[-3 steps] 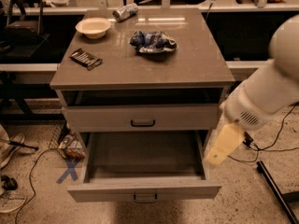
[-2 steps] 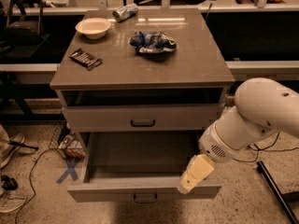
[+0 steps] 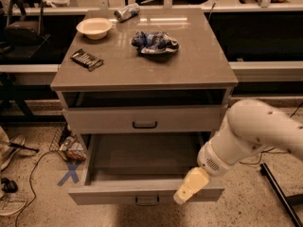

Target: Close middle drawer

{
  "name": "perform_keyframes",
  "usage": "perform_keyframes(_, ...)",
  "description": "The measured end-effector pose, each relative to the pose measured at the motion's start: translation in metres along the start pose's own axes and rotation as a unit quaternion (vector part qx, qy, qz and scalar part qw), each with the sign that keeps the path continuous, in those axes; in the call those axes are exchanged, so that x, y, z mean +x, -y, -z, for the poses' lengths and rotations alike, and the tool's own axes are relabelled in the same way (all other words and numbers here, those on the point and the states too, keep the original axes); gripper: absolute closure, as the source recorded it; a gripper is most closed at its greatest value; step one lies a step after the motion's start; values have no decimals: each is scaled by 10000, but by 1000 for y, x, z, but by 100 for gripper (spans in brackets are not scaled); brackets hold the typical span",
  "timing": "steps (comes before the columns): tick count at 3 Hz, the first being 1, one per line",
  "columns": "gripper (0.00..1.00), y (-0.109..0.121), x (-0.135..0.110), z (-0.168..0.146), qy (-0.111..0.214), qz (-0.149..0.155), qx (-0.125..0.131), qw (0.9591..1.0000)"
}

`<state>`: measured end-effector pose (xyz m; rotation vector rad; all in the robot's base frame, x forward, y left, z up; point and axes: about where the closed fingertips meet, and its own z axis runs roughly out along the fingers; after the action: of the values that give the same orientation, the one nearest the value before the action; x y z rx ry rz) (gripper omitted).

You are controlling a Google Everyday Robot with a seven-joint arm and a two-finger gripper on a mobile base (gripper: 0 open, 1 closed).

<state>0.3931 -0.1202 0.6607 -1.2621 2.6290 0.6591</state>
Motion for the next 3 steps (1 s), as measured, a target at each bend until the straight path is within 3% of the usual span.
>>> perform_keyframes(1, 0, 20, 65, -92, -79, -1266, -447, 9909)
perform_keyframes(2, 0, 30, 95, -141, -43, -1880, -671, 9799)
perform_keyframes(3, 18, 46, 114, -193, 41, -2306, -737, 9702)
